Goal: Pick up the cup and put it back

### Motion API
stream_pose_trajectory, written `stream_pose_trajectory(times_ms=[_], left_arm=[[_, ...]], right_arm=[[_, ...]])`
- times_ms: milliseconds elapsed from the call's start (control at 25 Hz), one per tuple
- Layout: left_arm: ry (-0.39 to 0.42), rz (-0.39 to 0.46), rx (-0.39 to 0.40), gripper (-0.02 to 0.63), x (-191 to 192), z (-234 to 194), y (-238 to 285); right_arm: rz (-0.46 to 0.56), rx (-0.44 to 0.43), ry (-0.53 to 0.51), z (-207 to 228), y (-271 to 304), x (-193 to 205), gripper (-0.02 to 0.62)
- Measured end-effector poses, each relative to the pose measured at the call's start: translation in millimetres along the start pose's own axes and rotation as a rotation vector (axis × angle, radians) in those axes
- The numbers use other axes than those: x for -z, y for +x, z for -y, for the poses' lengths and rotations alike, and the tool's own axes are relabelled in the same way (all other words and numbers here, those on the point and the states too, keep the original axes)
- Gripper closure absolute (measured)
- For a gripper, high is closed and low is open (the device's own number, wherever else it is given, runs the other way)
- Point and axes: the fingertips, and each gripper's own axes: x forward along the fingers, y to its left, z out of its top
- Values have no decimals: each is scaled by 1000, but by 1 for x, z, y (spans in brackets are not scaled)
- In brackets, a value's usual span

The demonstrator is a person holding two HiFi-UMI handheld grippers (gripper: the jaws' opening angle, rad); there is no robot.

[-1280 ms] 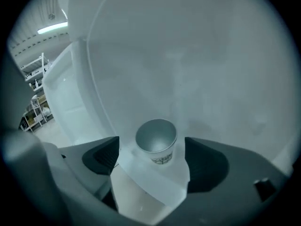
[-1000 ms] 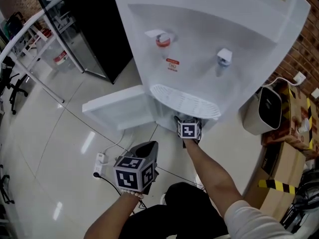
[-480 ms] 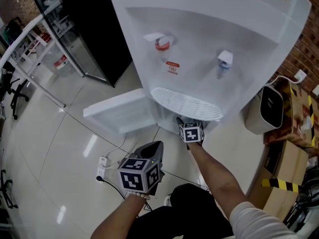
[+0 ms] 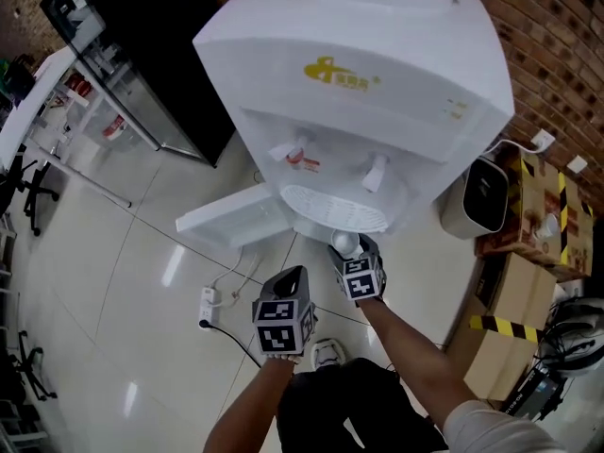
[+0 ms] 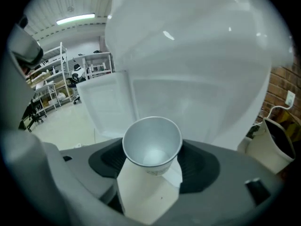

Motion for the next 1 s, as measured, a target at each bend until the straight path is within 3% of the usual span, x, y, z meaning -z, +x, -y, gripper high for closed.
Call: stream_pose_trajectory(times_ms=[120,320,520,840,1000], left_arm=[[-7,-33,-36,603,-5,9,-30],[-115,-41,-71,603,-21,27,-97],[-172,-44,-96,603,-48,62,-171],[-206,-8,-142,603,-85,127,-279],[-198,19,-170,603,-98,154,-325]], right_arm=[[-30,-12,15,-8,-48,-14,253],[-46,-27,4,-17,-136,-52,253],[-35,-44,-20,-18,-234,-98,253],[31,-73,-51,-18,-373,-168,253],[53,-92,-78,-23,-432,-181,253]])
